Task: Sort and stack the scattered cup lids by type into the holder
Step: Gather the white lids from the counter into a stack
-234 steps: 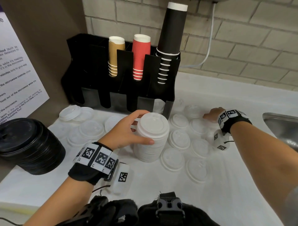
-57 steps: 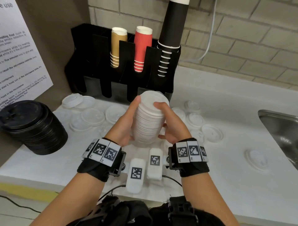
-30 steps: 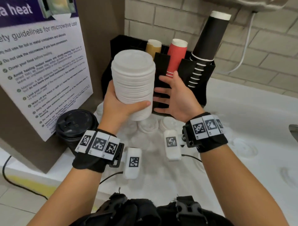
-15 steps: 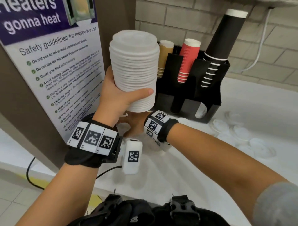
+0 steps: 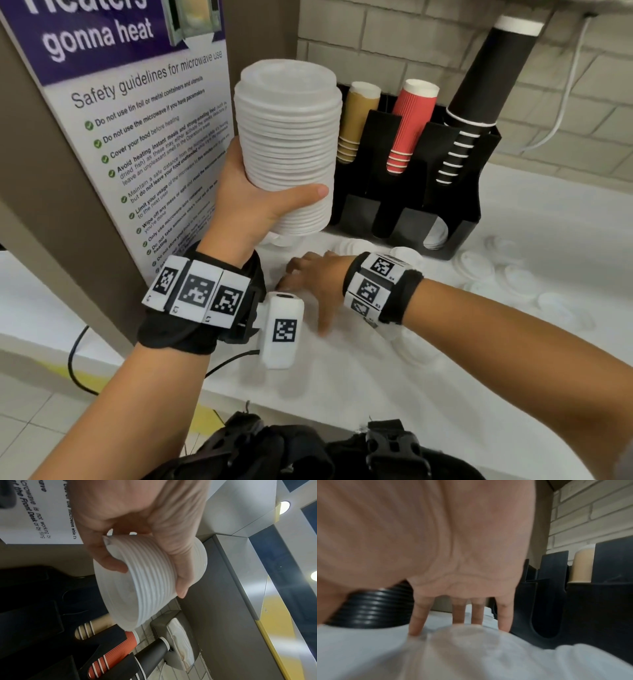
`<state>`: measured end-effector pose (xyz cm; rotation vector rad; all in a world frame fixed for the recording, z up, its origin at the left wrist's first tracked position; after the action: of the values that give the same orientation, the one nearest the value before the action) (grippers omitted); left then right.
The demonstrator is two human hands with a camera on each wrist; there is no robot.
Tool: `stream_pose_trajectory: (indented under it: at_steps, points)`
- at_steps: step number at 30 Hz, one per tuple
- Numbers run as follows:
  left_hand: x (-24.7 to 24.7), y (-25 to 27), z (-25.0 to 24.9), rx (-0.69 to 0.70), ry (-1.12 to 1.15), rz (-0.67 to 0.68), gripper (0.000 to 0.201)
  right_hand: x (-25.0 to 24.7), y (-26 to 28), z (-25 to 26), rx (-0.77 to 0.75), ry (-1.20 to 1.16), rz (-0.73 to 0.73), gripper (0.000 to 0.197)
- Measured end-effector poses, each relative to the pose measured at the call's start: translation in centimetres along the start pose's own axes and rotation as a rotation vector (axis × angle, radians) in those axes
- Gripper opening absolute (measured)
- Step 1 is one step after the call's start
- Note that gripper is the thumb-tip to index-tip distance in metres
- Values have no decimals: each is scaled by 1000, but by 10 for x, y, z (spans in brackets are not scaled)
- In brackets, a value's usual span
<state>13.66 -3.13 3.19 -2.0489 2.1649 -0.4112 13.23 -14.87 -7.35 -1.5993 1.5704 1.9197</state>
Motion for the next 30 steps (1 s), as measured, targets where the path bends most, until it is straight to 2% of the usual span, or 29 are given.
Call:
stream_pose_trajectory:
  at_steps: [3,5,8,11,13,15,17,20,23,26,28,30]
  points:
    - [1,0,-1,6,-3,7,105,11,15,-12,3,59,-23,94]
    - [1,-1,-2,11,7,8,105,17,25,-21,11,107,-25,79]
    - [2,-3,-2,12,-7,-6,105,18,31,-35,22,48,-19,66]
    - [2,-6,-3,11,-32,-32,107,-6,21,-38,-4,-220,-233,62]
    - [2,-9,-3,12,-40,-39,107,-24,1,-36,-4,-301,-363,64]
    - [2,-12,-3,14,-37,-47,107,-37,-23,-34,30,-296,-407,72]
    - [2,-14,-3,14,-39,-59,108,-49,-46,-30,46,-164,-426,81]
    - [2,-15,-2,14,-51,-71,109,-55,-78,-29,93,-21,-413,87]
    - [3,-17,-1,4,-36,-57,110,-48,-95,-31,61,-112,-389,89]
    - [2,-19,0,2,-54,-66,110,-48,-96,-38,19,-155,-431,73]
    - [2,-20,1,1,-45,-62,110,-44,-95,-47,36,-162,-332,63]
    - [4,-21,1,5,-37,-61,109,-35,-89,-57,59,-62,-100,54]
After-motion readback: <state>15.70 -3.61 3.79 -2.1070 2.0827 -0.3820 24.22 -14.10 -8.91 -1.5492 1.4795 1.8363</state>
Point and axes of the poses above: each hand's wrist, its own y-axis away from the middle knuckle, its own x-axis out of the palm, z = x × y, the point moved 4 cm from there along -y, towards the middle knuckle, and after that the axes turned 2 degrees about y, right-handed, at the moved point
